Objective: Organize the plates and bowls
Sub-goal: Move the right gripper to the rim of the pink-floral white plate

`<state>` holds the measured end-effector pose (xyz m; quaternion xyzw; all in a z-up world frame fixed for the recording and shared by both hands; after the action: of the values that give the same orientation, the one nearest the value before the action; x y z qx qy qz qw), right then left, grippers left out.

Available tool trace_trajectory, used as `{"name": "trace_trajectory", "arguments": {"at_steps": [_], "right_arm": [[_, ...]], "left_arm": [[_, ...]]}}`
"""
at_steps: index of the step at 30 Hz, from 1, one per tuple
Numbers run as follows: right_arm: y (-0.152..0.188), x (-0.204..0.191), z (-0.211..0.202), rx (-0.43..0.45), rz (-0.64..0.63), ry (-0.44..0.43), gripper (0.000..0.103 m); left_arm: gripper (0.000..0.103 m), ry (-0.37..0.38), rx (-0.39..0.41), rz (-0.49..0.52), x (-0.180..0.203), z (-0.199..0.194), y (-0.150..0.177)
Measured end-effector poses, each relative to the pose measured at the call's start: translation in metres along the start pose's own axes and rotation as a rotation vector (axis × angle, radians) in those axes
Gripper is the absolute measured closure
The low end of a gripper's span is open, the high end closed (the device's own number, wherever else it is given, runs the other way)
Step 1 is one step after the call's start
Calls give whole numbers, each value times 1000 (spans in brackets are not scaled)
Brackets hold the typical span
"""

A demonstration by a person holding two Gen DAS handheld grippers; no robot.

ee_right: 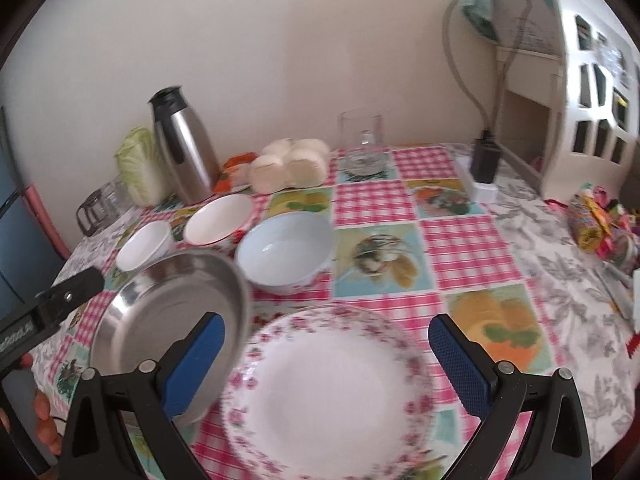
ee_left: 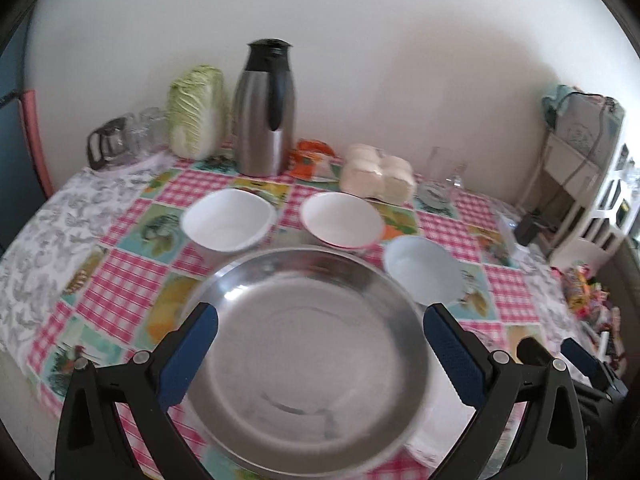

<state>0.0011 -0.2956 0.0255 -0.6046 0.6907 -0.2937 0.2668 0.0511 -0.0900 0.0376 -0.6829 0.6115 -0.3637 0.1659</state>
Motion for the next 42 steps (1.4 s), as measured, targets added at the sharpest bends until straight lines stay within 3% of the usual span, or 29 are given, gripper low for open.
{"name": "trace_trajectory", "arguments": {"at_steps": [8, 17, 22, 26, 32, 42], "right_arm": [[15, 59, -18, 28, 133, 40, 0], [33, 101, -25, 34, 242, 54, 0], [41, 109, -22, 19, 269, 50, 0], [45, 111, -19, 7, 274, 43, 0], [50, 109, -9, -28, 271, 28, 0], [59, 103, 9, -90, 278, -9, 0]], "left_arm": [[0, 101, 5, -26, 30, -7, 21], [0, 177, -56, 45, 79, -17, 54], [0, 158, -172, 57, 95, -7, 82], [0, 77, -203, 23, 92, 0, 94], [0, 14, -229, -41, 87, 0, 109], [0, -42, -289, -142, 67, 14, 117]]}}
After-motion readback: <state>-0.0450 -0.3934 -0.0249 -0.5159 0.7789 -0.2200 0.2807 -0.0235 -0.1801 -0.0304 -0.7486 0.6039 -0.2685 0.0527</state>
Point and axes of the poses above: each gripper's, at about its wrist camera, not at the fingertips, and z roughly the way its jaws point, x to its right, y to its underside, the point moved 1 cm from there along z, roughly the way its jaws point, and after that the axes turned 11 degrees about -z, right-handed, at the moved point
